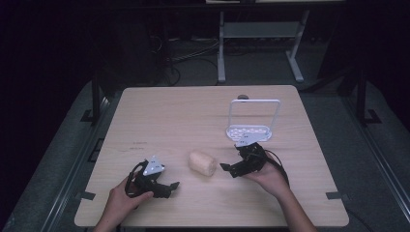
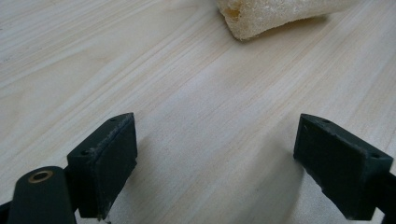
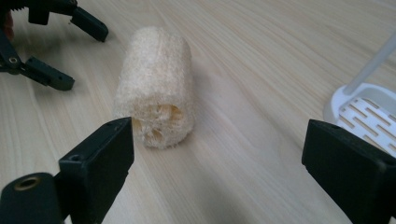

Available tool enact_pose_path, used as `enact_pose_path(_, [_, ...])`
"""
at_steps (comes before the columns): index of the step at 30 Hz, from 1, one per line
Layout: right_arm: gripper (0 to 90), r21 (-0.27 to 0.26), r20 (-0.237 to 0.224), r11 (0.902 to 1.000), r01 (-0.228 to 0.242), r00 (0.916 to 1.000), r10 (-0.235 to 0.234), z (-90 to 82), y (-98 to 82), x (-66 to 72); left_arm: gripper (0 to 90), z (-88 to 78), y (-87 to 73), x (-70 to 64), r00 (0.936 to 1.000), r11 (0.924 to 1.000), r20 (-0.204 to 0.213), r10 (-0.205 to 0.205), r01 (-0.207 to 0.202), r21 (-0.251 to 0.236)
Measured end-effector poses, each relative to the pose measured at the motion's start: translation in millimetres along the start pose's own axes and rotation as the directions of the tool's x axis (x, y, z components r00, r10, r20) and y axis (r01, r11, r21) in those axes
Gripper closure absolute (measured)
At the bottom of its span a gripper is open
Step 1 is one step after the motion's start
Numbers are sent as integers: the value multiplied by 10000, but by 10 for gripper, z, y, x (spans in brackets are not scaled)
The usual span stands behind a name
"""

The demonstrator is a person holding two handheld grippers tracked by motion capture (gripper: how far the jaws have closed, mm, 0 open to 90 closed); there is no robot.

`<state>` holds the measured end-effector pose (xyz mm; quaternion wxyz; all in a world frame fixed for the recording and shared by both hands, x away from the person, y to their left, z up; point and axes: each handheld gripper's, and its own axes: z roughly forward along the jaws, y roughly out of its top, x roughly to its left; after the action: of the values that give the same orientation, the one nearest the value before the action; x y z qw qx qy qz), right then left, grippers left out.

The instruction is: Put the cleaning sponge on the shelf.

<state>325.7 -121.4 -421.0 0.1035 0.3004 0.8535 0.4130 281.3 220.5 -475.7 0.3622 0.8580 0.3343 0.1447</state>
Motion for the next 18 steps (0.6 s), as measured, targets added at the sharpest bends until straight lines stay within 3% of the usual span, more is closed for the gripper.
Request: enact_pose_path(18, [46,237,-506,9997,59,9987,-47,191,155,106,129,2,-1,-2,10000,10000,1,-42,42,-32])
